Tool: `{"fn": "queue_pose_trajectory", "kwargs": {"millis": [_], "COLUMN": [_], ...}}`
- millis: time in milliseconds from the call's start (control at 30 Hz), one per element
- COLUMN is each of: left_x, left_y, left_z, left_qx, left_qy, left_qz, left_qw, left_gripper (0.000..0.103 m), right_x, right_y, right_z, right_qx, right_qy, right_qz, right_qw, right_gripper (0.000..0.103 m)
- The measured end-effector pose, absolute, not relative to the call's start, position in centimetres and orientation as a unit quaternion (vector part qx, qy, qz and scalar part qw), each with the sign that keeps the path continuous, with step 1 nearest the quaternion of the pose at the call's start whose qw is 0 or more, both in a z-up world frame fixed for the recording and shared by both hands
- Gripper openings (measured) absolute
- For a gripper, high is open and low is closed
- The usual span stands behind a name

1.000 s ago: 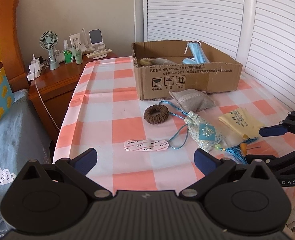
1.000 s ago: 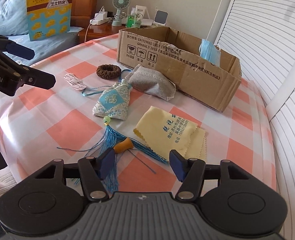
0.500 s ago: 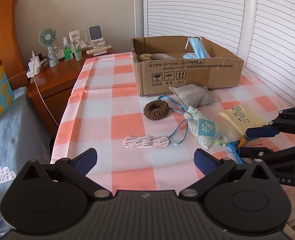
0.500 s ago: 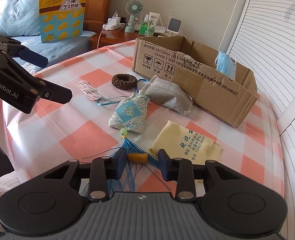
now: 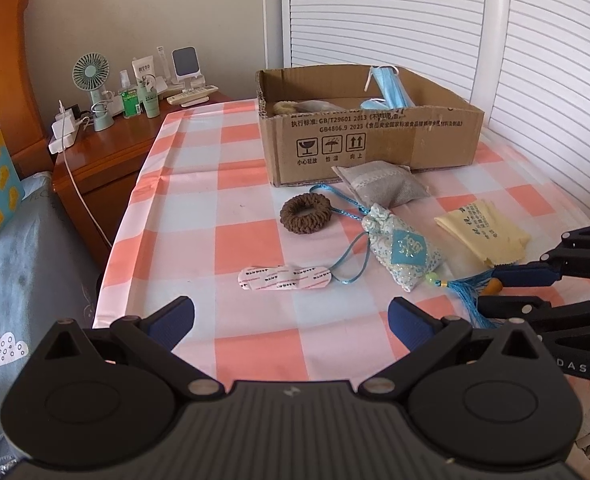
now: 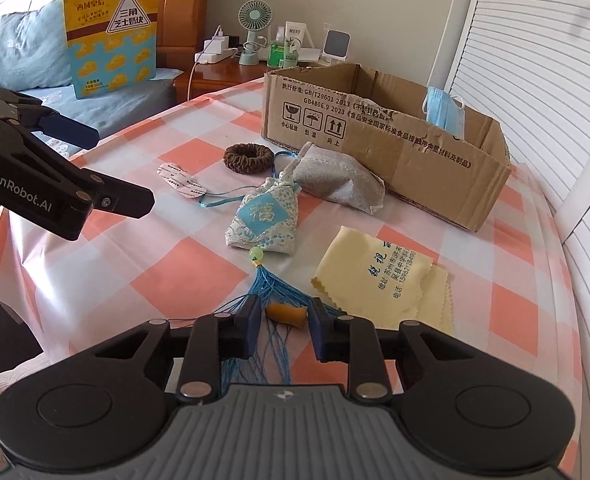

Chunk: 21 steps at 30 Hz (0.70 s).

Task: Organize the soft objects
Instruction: 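Move the right gripper down to the orange earplug with blue tassel, then close the right gripper on the orange earplug while the left gripper grasps the white-pink strip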

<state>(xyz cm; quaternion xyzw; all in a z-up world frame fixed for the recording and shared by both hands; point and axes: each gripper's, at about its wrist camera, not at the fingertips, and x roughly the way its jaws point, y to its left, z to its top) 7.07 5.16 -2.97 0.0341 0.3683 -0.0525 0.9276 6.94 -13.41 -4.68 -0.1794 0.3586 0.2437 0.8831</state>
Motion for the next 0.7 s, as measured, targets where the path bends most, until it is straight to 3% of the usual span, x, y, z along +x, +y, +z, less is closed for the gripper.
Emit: {"fn": "queue_pose_trajectory", "kwargs": {"millis": [700], "left_x": [10.4], "left_y": [5.2], "left_z": [-6.3], "left_qx": [0.041], "left_qy": [0.4], "left_qz": [-0.082], "left_qw": [0.912], "left_gripper": [0.103], "right_x": [7.0], "right_y": [-18.0], "right_z": [-4.4], "right_qx": [-0.135], "right_qy": [0.375], "right_qz": [0.178], "right_qw": [0.899], "right_gripper": [0.028]}}
